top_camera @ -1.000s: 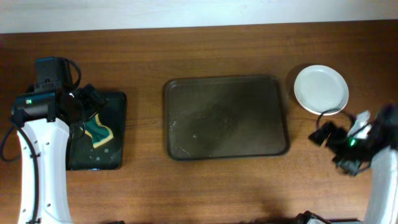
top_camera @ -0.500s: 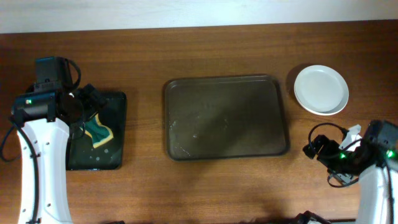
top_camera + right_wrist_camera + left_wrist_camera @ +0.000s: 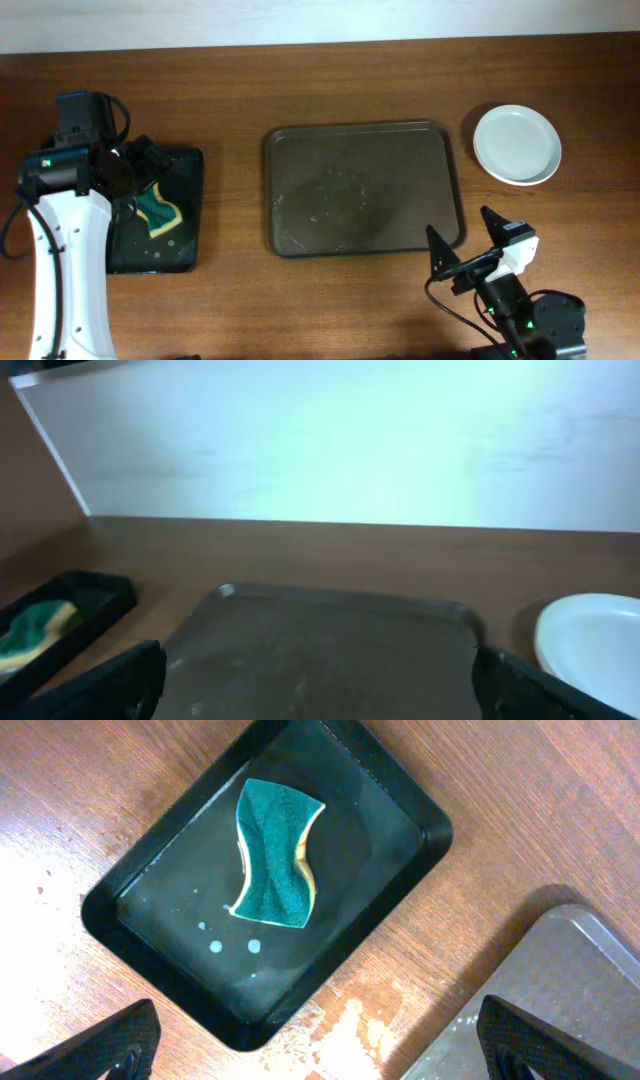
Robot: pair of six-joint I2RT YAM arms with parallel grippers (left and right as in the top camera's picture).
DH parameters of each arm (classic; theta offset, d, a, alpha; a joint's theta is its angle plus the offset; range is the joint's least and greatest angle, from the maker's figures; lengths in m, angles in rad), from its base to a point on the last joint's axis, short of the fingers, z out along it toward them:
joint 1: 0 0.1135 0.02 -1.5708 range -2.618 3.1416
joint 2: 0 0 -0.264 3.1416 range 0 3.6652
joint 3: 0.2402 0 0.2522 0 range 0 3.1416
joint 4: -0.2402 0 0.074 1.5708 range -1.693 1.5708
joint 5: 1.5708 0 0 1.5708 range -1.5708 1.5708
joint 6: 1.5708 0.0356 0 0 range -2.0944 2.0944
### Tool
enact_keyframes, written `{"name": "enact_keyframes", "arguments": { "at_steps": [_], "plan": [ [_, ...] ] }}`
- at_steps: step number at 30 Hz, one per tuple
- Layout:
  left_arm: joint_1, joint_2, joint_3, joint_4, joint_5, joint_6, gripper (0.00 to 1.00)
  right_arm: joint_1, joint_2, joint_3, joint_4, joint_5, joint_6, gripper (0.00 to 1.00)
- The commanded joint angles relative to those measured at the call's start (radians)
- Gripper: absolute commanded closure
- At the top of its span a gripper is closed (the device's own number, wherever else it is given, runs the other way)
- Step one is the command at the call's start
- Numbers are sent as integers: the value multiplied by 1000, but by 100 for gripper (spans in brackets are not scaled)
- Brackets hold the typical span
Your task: Clean dirty plates on tray and stack at the side
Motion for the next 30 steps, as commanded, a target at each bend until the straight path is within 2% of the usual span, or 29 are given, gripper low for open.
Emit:
{"name": "enact_keyframes", "arguments": {
  "at_steps": [1, 4, 9, 15, 20, 23, 30],
  "plan": [
    [3, 0, 5, 2, 3, 5, 1, 6, -42, -23, 3, 72, 0, 2],
    [3, 0, 5, 2, 4, 5, 1, -12, -123, -98, -6, 65, 1, 2],
    [3, 0, 5, 2, 3, 5, 1, -135, -132, -196, 54, 57, 15, 2],
    [3, 0, 5, 2, 4, 5, 1, -157, -132, -342, 230, 52, 21, 2],
    [3, 0, 5, 2, 4, 5, 1, -157, -132, -351, 235, 103, 23, 2],
    [3, 0, 5, 2, 4, 5, 1, -163, -130, -351, 232, 108, -45, 2],
    [3, 0, 5, 2, 4, 5, 1, -163, -132, -351, 233, 105, -48, 2]
  ]
}}
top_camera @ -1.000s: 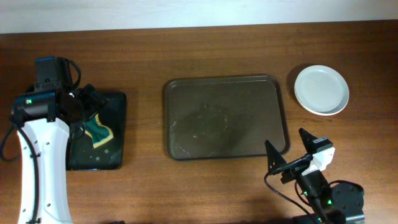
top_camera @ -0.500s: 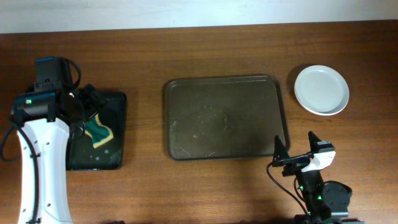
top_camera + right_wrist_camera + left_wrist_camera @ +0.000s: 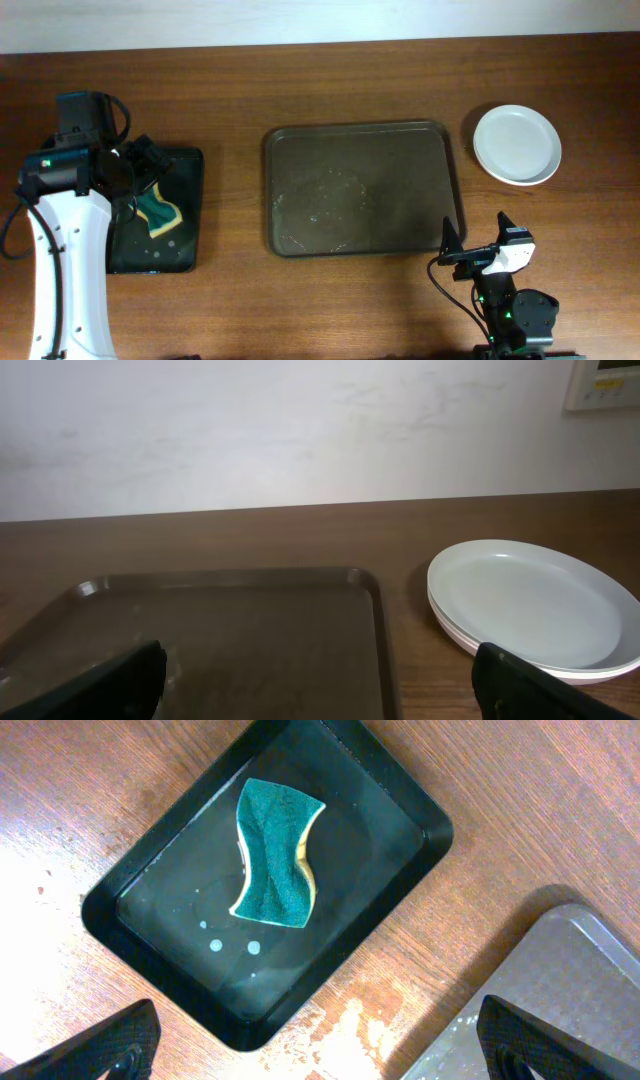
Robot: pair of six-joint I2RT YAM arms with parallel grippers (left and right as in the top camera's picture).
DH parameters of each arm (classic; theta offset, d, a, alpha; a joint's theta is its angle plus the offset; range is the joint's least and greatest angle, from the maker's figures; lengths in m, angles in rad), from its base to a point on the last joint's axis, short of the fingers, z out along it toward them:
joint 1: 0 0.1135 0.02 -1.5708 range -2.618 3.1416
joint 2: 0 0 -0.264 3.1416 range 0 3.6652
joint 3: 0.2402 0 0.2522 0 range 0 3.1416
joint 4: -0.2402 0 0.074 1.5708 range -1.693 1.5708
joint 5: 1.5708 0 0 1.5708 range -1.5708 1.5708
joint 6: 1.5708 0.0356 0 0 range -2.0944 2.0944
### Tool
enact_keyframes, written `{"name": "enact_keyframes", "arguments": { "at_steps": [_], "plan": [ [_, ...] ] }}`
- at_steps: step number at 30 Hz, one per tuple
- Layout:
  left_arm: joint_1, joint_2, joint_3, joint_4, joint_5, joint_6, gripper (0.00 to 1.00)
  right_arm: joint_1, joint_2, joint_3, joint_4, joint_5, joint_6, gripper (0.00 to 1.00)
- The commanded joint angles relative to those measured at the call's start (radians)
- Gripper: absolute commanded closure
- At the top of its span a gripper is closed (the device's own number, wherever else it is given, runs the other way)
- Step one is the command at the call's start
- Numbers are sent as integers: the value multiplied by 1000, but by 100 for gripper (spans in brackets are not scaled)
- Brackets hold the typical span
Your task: Clean dirty plates on tray and stack at the side
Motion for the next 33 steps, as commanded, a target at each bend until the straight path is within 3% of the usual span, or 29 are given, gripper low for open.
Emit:
{"name": "enact_keyframes", "arguments": {
  "at_steps": [1, 17, 21, 23, 27, 30, 33],
  "plan": [
    [3, 0, 5, 2, 3, 5, 1, -8, -11, -11, 1, 9, -11, 2],
    [3, 2, 5, 2, 3, 5, 1, -8, -10, -11, 2, 9, -11, 2],
    [3, -45, 0, -124, 1, 5, 1, -8, -10, -11, 2, 9, -11, 2],
    [1, -108, -57, -113, 0, 5, 1, -8, -10, -11, 2, 9, -11, 2],
    [-46, -364, -362, 127, 6, 121, 1, -8, -10, -11, 2, 9, -11, 2],
    [-114, -736, -719, 469, 125, 258, 1, -8, -10, -11, 2, 9, -11, 2],
    [-117, -1055, -920, 573, 187, 257, 0, -8, -10, -11, 2, 9, -11, 2]
  ]
}}
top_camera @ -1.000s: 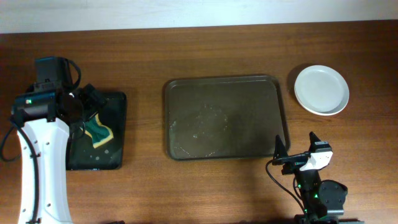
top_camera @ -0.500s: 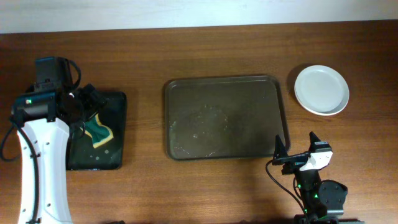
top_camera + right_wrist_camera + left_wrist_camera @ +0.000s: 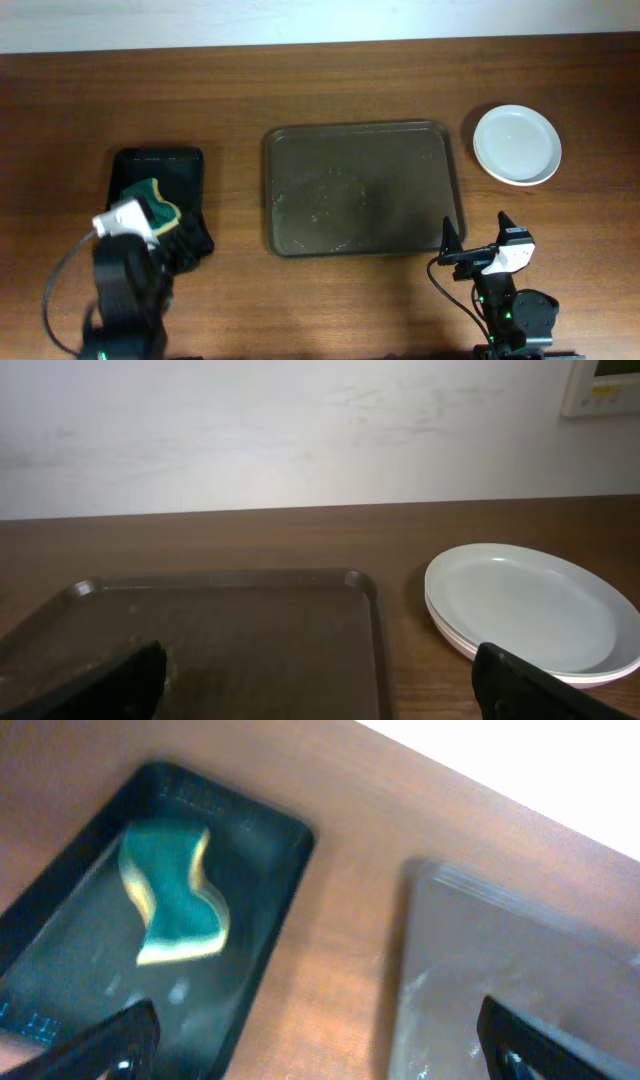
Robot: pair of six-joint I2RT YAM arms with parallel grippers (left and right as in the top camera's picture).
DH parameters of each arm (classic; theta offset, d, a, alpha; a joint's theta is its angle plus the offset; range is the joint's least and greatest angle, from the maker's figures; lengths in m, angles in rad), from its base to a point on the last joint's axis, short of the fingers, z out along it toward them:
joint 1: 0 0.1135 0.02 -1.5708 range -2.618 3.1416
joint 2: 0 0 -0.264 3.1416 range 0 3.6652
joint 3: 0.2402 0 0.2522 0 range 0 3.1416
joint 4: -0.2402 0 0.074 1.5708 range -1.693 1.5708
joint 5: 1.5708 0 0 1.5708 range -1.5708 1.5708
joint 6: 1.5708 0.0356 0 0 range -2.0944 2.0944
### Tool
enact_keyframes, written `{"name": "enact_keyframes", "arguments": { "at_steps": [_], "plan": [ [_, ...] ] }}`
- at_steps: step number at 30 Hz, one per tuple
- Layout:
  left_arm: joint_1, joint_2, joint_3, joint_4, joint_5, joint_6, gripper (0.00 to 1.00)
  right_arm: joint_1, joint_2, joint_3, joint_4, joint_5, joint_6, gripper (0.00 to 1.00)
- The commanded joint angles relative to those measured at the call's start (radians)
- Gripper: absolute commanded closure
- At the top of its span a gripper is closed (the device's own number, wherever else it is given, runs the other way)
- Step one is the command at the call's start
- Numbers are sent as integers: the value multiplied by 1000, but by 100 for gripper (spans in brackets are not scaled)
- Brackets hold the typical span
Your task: Clean dirty plates on tray and stack at the side
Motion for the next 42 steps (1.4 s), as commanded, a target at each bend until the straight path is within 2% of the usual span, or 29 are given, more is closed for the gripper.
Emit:
{"name": "enact_keyframes", "arguments": {
  "at_steps": [1, 5, 8, 10, 14, 23, 27, 29, 35, 42],
  "plan": [
    [-3, -273, -161, 54, 95, 53, 1, -6, -7, -8, -2, 8, 0, 2],
    [-3, -446, -248, 79, 116, 54, 1, -6, -7, -8, -2, 8, 0, 2],
    [-3, -526, -293, 106, 153, 108, 1, -6, -7, -8, -2, 8, 0, 2],
    [-3, -543, -336, 215, 234, 135, 1, -6, -7, -8, -2, 8, 0, 1],
    [-3, -576, -472, 467, 243, 135, 1, -6, -7, -8, -2, 8, 0, 2],
    [-3, -600, -654, 739, 241, 135, 1, -6, -7, -8, -2, 8, 0, 2],
    [-2, -600, -666, 704, 156, 137, 1, -6, -7, -8, -2, 8, 0, 2],
    [4, -600, -666, 586, 65, 151, 1, -6, -7, -8, -2, 8, 0, 2],
    [32, -600, -666, 591, 65, 358, 1, -6, -7, -8, -2, 8, 0, 2],
    [32, -600, -666, 590, 66, 390, 1, -6, -7, -8, -2, 8, 0, 2]
  ]
}}
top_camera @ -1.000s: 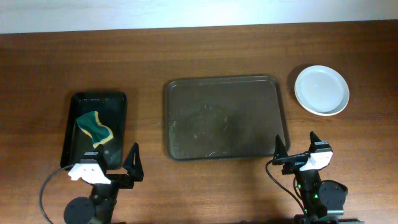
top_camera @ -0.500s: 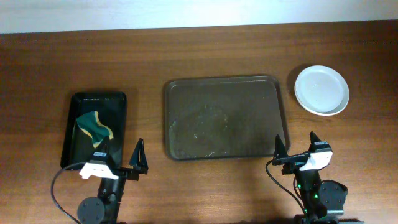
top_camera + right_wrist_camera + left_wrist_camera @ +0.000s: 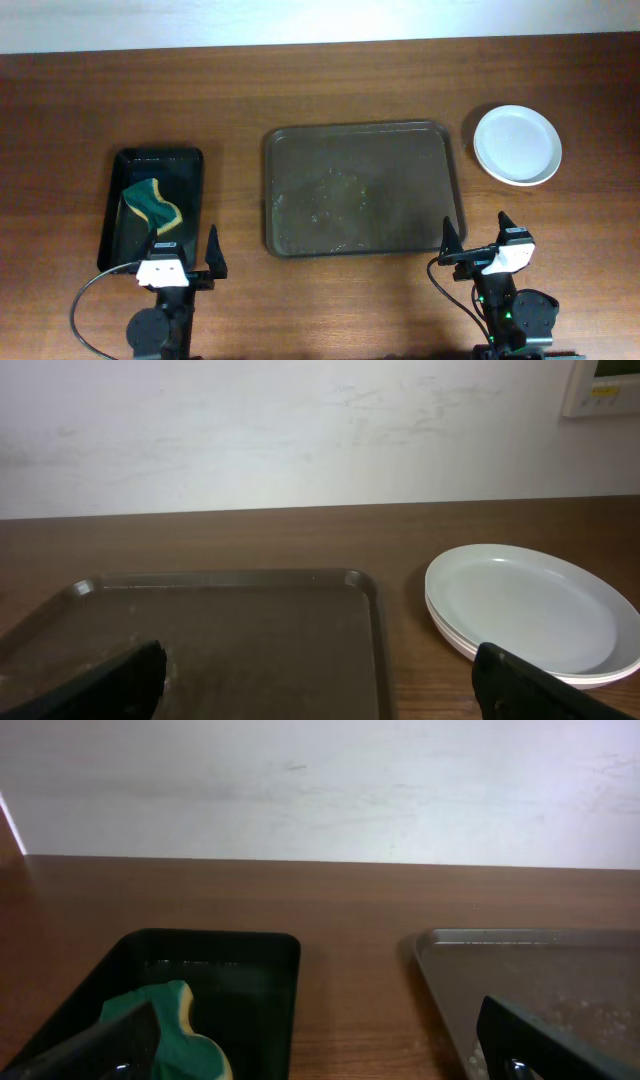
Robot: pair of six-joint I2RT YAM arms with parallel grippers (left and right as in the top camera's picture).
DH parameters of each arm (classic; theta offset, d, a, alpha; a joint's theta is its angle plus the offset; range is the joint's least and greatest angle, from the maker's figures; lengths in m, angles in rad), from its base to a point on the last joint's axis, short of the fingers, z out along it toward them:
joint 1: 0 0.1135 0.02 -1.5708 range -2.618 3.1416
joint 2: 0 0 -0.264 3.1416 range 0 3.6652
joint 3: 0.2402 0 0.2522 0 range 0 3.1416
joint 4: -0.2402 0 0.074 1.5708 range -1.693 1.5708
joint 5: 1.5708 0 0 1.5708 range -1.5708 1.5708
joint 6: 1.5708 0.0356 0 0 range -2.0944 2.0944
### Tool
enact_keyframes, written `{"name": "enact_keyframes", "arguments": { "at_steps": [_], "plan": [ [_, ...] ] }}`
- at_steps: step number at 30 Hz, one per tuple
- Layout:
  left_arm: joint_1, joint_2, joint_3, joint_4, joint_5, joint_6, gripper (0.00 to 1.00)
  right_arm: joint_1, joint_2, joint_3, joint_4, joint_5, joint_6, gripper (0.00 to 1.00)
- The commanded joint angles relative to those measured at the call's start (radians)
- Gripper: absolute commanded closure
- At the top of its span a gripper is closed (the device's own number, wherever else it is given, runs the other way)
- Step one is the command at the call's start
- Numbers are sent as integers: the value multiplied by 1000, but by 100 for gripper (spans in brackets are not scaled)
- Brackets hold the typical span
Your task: Clean dirty plates on tray and stack at the side
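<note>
The grey tray lies mid-table, and only wet streaks and specks show on it. It also appears as the tray in the right wrist view. A stack of white plates sits to its right, seen as the plates from the right wrist. A green-and-yellow sponge lies in a black basin on the left. My left gripper is low at the front left, open and holding nothing. My right gripper is low at the front right, also open and holding nothing.
From the left wrist I see the basin, the sponge and the tray's near corner. A pale wall runs behind the table's far edge. Both arm bases stand at the front edge.
My left arm has drawn back from just in front of the basin to the table's front edge, and its camera now looks level across the table. The right arm and all objects are unchanged.
My left gripper hung open over the basin, with the sponge lying in it. The right arm stood angled at the front right. The right arm then squared up facing the tray and plates. The left arm was later low before the basin, and now rests at the front.
</note>
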Motion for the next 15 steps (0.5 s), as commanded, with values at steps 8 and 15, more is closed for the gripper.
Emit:
{"name": "enact_keyframes", "arguments": {
  "at_steps": [8, 15],
  "plan": [
    [3, -7, -6, -4, -11, 87, 1, -6, -6, -8, -2, 8, 3, 2],
    [3, -7, -6, -10, -73, -69, 1, -6, -6, -8, -2, 8, 3, 1]
  ]
}}
